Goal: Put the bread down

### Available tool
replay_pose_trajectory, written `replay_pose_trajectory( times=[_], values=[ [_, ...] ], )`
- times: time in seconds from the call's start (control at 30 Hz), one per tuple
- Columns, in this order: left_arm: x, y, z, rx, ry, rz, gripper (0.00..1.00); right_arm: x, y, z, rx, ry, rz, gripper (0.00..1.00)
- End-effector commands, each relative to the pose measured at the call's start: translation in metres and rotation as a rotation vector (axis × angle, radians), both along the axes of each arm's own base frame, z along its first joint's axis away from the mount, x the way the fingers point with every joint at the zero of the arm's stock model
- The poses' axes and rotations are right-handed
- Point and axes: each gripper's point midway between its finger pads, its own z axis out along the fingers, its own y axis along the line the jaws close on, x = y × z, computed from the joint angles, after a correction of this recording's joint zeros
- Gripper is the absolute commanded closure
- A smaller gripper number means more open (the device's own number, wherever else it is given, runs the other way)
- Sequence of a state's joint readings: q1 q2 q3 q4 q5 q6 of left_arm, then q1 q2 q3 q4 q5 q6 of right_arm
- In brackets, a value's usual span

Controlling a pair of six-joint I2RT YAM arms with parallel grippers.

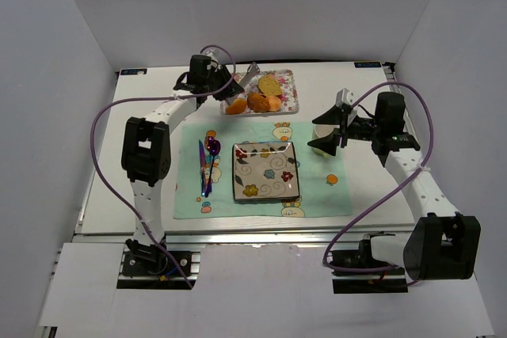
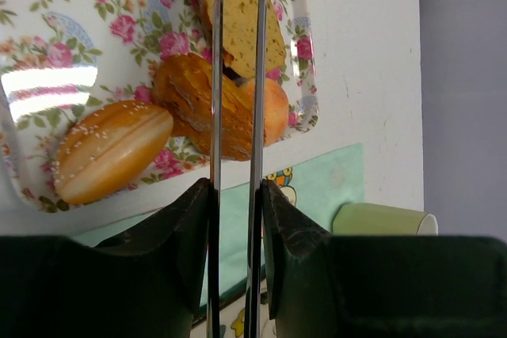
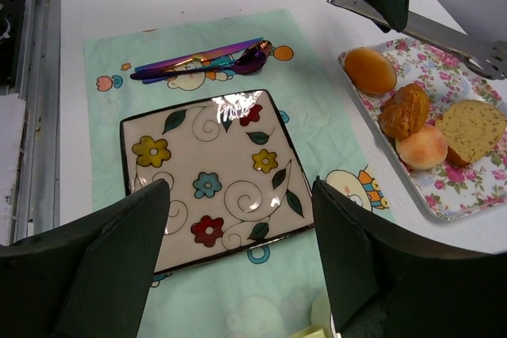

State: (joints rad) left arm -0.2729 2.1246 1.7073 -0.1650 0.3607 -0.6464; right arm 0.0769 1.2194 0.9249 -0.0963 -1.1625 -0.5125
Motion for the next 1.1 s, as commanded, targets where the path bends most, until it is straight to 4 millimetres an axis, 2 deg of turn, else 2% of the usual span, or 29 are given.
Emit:
replay_pose_trajectory(
  times=[0.0,0.33,0.4,0.67,0.8,0.97,1.07],
  values=[
    [-0.002,-0.011,0.023,-0.027,-0.015,-0.024,0.60,-0.004,-0.002,0.009,0.021,-0.036,0.010,0.23],
    [-0.006,-0.009,0.004,0.074,0.024,-0.034,0.60,-0.004,-0.003,0.010,0.034,-0.029,0.013,0.22],
    [-0.008,-0.006,0.002,0.110,0.034,-0.031,0.60,-0.005,-0.003,0.010,0.036,-0.031,0.014,0.19],
    [-0.007,-0.006,0.008,0.109,0.013,-0.033,0.60,-0.008,-0.003,0.010,0.040,-0.027,0.021,0.19],
    [-0.014,-0.017,0.002,0.080,0.034,-0.078,0.60,-0.008,-0.003,0.009,0.040,-0.024,0.019,0.19],
    [-0.013,-0.018,0.009,0.068,0.019,-0.069,0.58,-0.009,-0.004,0.009,0.042,-0.024,0.019,0.19],
    [-0.018,-0.017,0.001,0.078,0.048,-0.080,0.54,-0.009,-0.004,0.010,0.044,-0.020,0.019,0.19]
  ],
)
